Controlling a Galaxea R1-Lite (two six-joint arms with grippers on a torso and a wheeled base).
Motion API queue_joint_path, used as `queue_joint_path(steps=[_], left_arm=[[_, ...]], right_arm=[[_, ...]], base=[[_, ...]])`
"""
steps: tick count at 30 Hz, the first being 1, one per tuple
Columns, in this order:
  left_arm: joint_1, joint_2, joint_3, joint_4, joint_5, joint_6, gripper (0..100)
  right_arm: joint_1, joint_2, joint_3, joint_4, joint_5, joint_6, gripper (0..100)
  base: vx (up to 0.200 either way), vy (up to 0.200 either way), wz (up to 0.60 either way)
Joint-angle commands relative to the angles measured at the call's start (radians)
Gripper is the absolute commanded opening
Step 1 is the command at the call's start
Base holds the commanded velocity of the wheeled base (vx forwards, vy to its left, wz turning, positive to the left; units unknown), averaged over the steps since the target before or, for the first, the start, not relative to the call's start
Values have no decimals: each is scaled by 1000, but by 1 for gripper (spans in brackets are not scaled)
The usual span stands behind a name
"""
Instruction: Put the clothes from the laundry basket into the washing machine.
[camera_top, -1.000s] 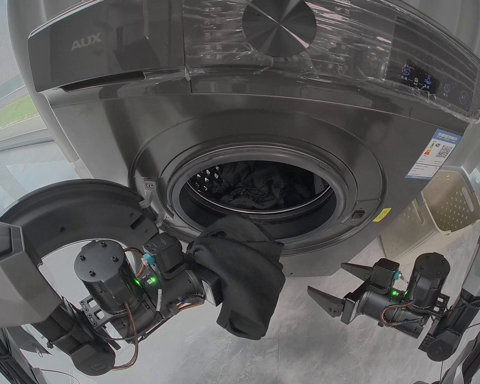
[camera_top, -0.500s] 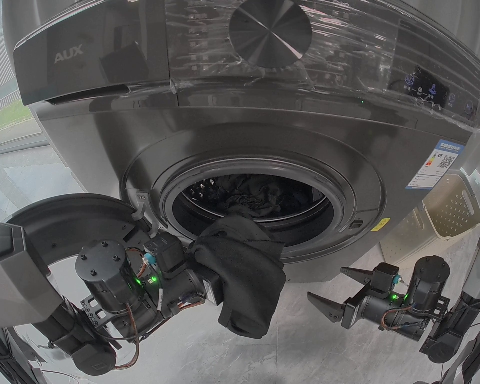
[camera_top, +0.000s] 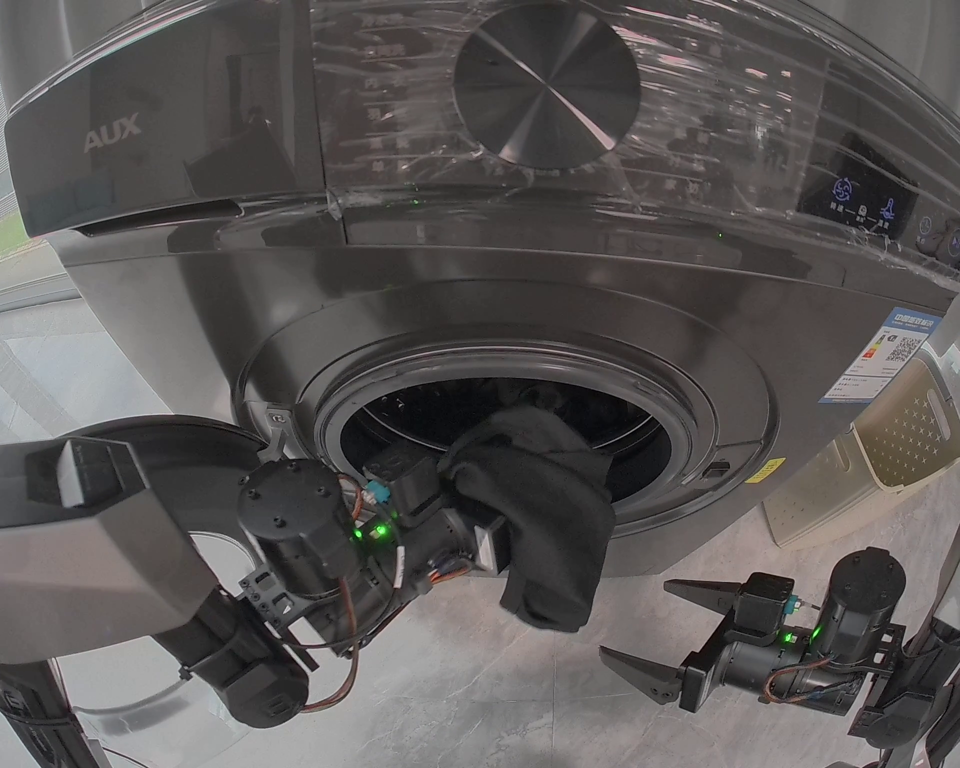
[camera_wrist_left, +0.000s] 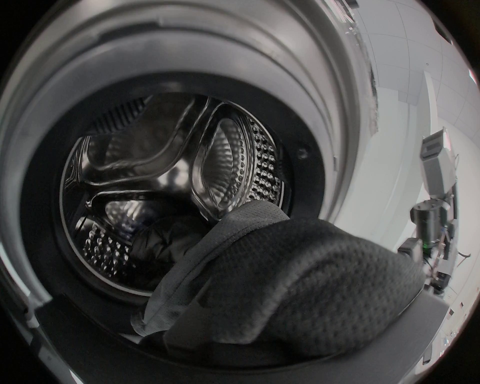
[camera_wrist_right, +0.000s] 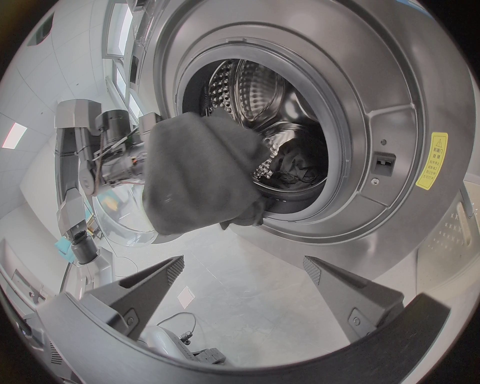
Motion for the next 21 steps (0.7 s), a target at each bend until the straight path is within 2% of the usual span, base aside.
queue_joint_path(steps=[1, 11, 14, 15, 21], left_arm=[[7, 166, -203, 3, 36, 1, 0], [49, 350, -442, 21, 46, -1, 0], [82, 387, -539, 59, 48, -2, 0], [102, 404, -606, 105, 48, -5, 0], [122, 453, -786, 234, 49, -7, 0]], right_arm=[[25, -19, 12, 0, 0, 1, 100], [38, -19, 15, 0, 0, 3, 100], [38, -17, 15, 0, 0, 3, 100], [38, -16, 15, 0, 1, 3, 100], [38, -10, 13, 0, 1, 3, 100]], base=[[0, 0, 0], [0, 0, 0], [0, 0, 0], [0, 0, 0], [0, 0, 0]])
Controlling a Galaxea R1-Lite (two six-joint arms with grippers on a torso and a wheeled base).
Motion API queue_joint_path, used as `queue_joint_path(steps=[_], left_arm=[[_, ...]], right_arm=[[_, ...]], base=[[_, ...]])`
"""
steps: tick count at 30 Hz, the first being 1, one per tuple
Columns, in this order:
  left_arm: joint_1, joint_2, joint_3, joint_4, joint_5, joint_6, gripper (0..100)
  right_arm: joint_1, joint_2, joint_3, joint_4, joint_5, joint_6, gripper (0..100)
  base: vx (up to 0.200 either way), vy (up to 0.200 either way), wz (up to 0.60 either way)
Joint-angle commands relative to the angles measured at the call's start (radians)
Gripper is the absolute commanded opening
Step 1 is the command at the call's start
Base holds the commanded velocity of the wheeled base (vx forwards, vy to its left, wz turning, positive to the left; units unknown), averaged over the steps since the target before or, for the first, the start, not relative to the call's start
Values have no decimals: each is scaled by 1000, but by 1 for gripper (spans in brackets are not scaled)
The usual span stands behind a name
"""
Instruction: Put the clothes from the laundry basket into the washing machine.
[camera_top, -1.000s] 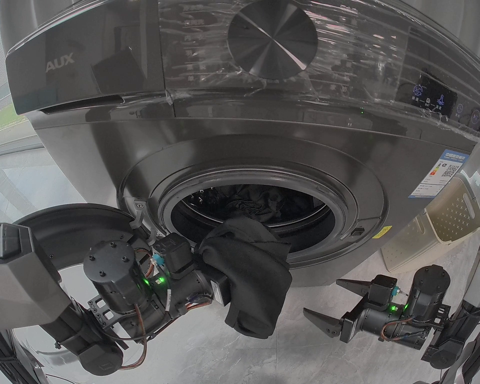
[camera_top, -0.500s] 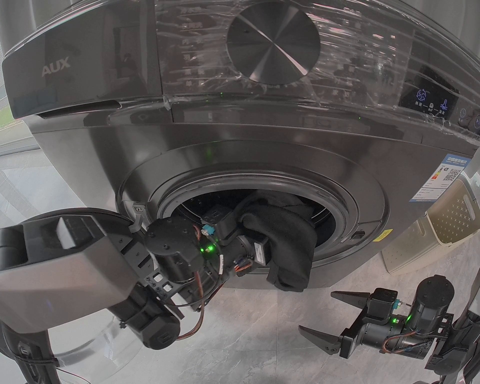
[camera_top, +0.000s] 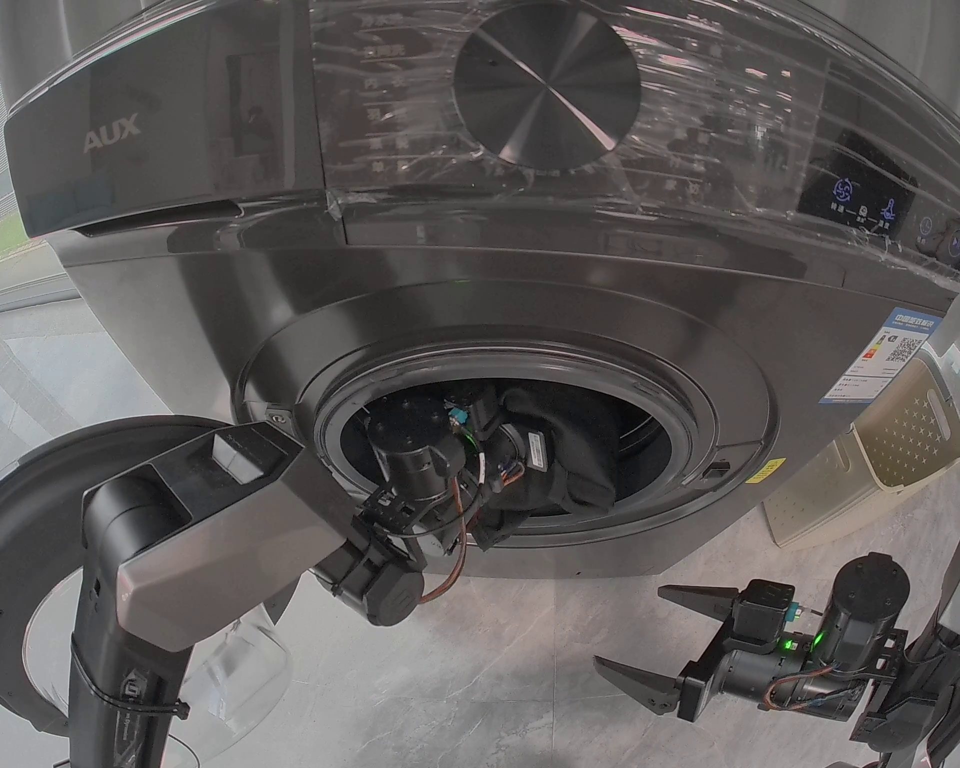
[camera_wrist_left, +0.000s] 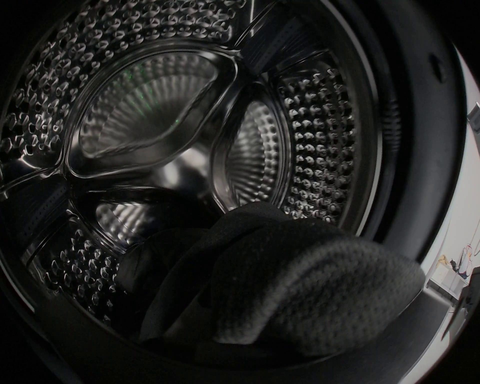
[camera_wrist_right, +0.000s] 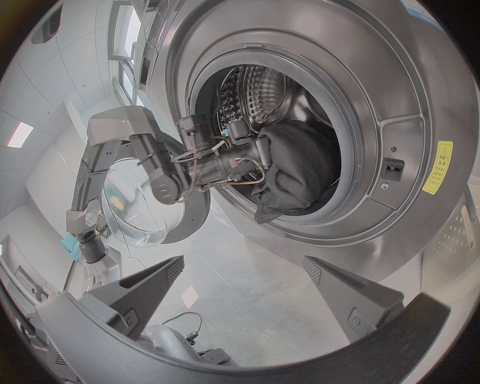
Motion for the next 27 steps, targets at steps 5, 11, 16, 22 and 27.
queue_joint_path(steps=[5, 11, 16, 22, 27], left_arm=[[50, 171, -335, 167, 59, -2, 0], [72, 192, -493, 284, 91, -4, 0], [86, 192, -559, 334, 101, -5, 0], [84, 183, -535, 333, 105, -13, 0], [69, 108, -412, 361, 104, -28, 100]], right_arm=[[2, 7, 8, -1, 1, 1, 100], [0, 6, 6, -1, 1, 1, 100], [0, 6, 5, -1, 0, 1, 100], [-6, 7, 3, -1, 0, 1, 100], [-8, 6, 2, -1, 0, 1, 100]], base=[[0, 0, 0], [0, 0, 0], [0, 0, 0], [0, 0, 0], [0, 0, 0]])
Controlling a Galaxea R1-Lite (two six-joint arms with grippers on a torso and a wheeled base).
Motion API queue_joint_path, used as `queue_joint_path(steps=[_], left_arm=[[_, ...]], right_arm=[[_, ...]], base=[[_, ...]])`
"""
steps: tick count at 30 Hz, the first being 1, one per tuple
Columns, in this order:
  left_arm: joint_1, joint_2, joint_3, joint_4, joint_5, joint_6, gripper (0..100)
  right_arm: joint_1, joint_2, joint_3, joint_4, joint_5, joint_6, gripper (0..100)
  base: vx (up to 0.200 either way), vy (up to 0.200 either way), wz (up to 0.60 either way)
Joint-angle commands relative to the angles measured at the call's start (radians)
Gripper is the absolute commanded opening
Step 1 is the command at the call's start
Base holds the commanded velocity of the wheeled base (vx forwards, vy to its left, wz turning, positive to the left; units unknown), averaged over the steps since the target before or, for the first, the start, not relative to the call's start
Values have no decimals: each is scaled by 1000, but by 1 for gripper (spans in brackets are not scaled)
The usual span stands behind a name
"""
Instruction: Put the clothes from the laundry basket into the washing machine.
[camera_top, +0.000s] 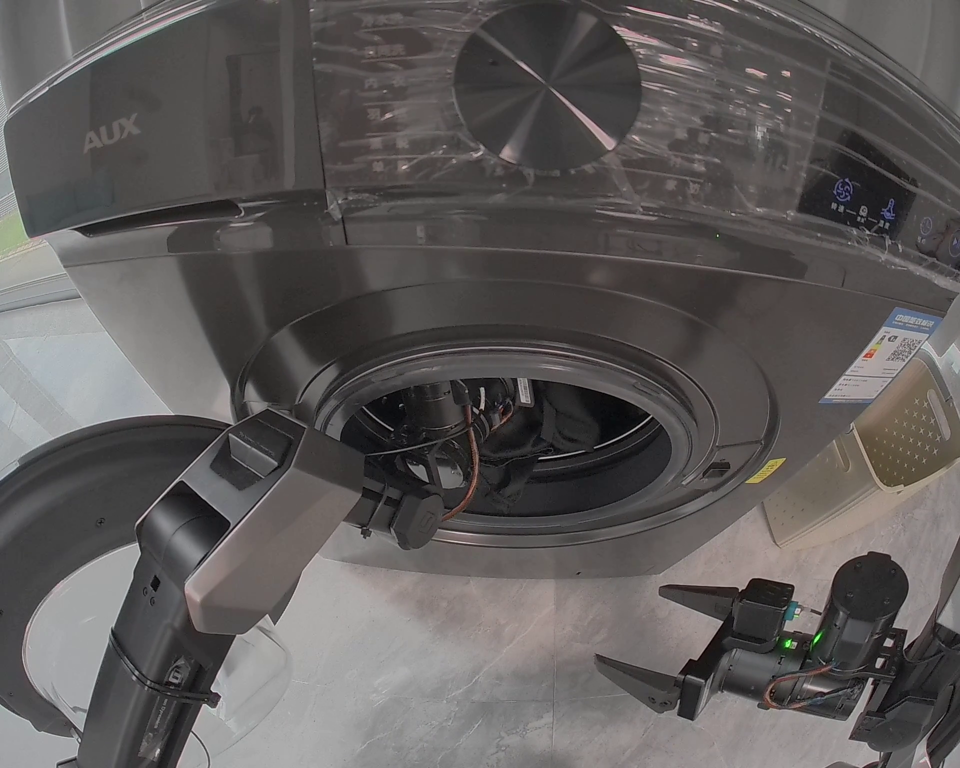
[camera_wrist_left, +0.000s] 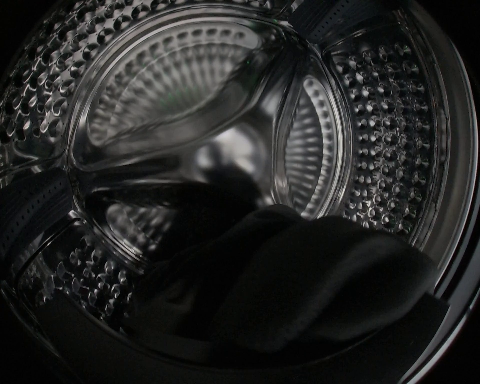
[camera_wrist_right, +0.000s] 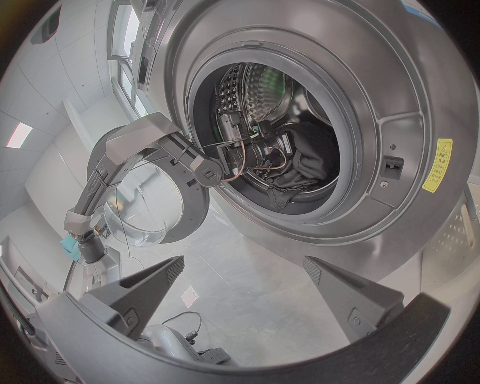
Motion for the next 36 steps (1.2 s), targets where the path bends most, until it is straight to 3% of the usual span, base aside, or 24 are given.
queue_joint_path(steps=[1, 5, 15, 16, 22, 25, 29, 36], left_arm=[[-18, -89, 133, 46, -2, -11, 100], [-22, -129, 227, 113, -20, -11, 100], [-22, -82, 219, 176, -26, -10, 100], [-22, -79, 214, 178, -26, -10, 0], [-16, 4, 56, 163, 0, -33, 0], [-10, 61, -92, 156, 53, -61, 0], [9, 116, -270, 158, 80, -62, 0], [19, 115, -271, 156, 81, -64, 0]], right_arm=[[-1, 1, 2, -1, 0, -2, 100], [3, 1, 1, -2, 0, -2, 100], [6, 1, -1, -1, 0, 0, 100], [6, 2, -1, -1, 0, 0, 100], [6, 2, -2, -2, 0, 0, 100], [6, 4, -2, -1, 0, 0, 100], [6, 4, -2, -1, 2, 0, 100], [5, 4, -2, -2, 2, 0, 100]], base=[[0, 0, 0], [0, 0, 0], [0, 0, 0], [0, 0, 0], [0, 0, 0], [0, 0, 0], [0, 0, 0], [0, 0, 0]])
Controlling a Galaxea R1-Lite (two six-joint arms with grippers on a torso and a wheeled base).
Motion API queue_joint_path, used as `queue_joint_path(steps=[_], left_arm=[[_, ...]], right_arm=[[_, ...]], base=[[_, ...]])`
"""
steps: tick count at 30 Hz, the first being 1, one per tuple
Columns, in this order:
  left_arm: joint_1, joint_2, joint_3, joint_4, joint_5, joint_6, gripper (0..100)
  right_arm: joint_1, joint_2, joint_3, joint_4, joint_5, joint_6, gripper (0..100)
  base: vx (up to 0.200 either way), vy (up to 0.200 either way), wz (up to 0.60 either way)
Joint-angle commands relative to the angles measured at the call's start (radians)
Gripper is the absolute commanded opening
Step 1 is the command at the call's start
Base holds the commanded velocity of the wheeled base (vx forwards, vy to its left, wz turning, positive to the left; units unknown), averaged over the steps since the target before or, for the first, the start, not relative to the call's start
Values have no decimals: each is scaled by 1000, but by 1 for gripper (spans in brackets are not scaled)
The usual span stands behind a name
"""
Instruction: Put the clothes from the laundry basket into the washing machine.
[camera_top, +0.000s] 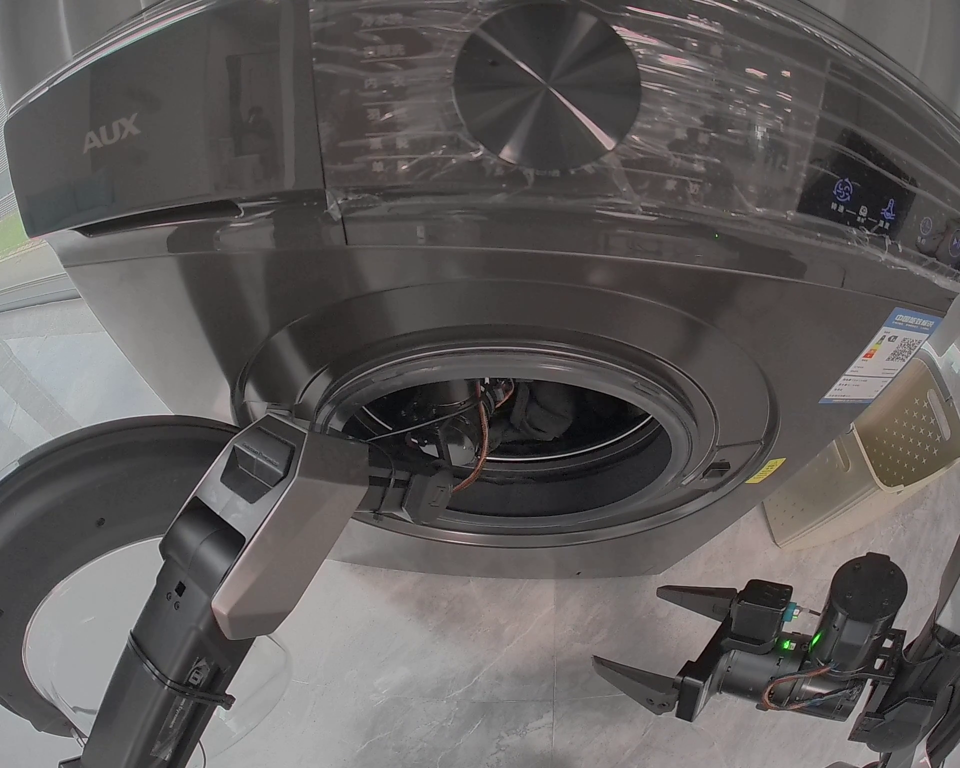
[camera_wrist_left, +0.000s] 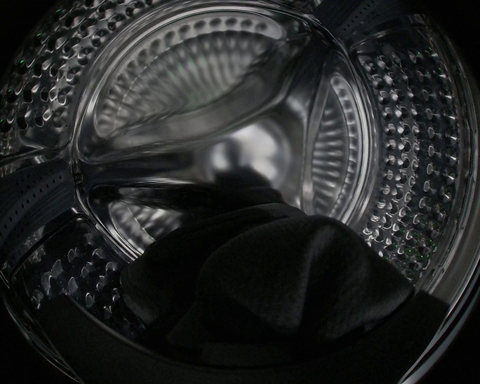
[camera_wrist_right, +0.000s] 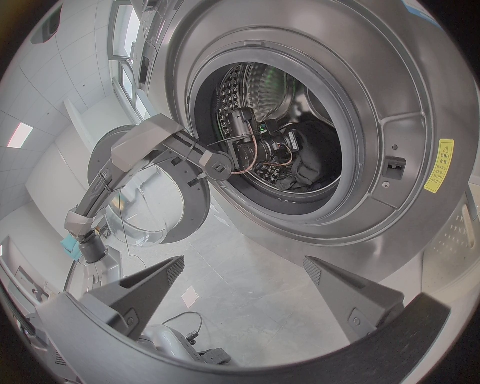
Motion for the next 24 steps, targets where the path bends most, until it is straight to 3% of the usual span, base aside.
queue_joint_path(steps=[1, 3, 4, 15, 24], left_arm=[[3, 36, -31, -1, 4, -1, 0], [-2, 31, -22, -1, 7, 0, 0], [-5, 22, 4, 0, 7, 0, 100], [-45, -250, 483, 31, -12, 6, 100], [-115, -394, 774, 13, -50, 11, 100]], right_arm=[[-1, 3, -2, -1, 1, 0, 100], [-1, 3, -2, -1, 1, 2, 100], [-1, 1, -2, -1, 1, 2, 100], [-13, -2, -5, -1, 1, -3, 100], [-7, -8, -7, -1, 1, -3, 100]], base=[[0, 0, 0], [0, 0, 0], [0, 0, 0], [0, 0, 0], [0, 0, 0]])
